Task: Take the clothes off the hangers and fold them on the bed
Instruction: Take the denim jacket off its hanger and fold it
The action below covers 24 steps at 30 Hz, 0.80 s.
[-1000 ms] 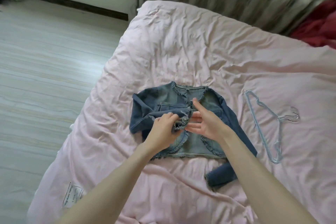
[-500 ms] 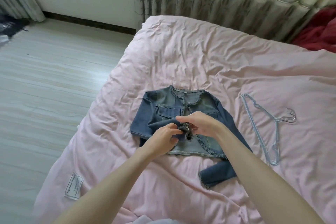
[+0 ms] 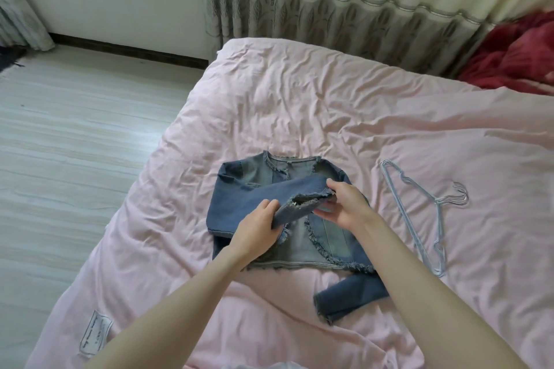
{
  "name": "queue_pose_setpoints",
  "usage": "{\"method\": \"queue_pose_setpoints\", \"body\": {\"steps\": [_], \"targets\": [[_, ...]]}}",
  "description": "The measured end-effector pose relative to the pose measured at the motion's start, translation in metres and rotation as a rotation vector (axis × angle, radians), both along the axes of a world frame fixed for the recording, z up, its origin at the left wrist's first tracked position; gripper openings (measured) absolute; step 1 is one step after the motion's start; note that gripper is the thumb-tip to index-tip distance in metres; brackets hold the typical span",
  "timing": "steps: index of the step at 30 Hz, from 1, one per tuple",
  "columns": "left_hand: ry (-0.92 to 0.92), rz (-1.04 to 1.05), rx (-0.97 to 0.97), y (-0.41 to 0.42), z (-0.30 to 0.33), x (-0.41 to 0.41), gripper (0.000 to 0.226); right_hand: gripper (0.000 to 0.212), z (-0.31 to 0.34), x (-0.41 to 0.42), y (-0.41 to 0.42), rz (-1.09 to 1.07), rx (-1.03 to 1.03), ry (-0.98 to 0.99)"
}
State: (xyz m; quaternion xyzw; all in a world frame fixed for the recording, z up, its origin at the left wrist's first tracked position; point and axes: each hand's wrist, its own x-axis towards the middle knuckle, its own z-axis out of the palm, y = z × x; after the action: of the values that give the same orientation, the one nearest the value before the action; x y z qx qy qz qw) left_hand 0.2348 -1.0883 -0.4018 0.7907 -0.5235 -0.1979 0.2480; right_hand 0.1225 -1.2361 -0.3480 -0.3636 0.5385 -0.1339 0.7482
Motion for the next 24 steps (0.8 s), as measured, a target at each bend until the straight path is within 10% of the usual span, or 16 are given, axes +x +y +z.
{"method": "queue_pose_setpoints", "body": {"steps": [5,11,24], "targets": [[-0.105,-0.098,0.029,-0.005,0.006,-0.014,0.013,0.061,-0.014,-0.019,-0.003,0.061,0.192,0.106],[-0.061,-0.032,-0.017,-0.007,0.001,-0.026,0.018,0.006,-0.018,-0.021,-0.001,0.009,0.133,0.160],[0.151,-0.200,0.125,-0.069,-0.019,-0.080,0.028,0.015,-0.039,-0.104,-0.065,-0.084,-0.215,0.178]]}}
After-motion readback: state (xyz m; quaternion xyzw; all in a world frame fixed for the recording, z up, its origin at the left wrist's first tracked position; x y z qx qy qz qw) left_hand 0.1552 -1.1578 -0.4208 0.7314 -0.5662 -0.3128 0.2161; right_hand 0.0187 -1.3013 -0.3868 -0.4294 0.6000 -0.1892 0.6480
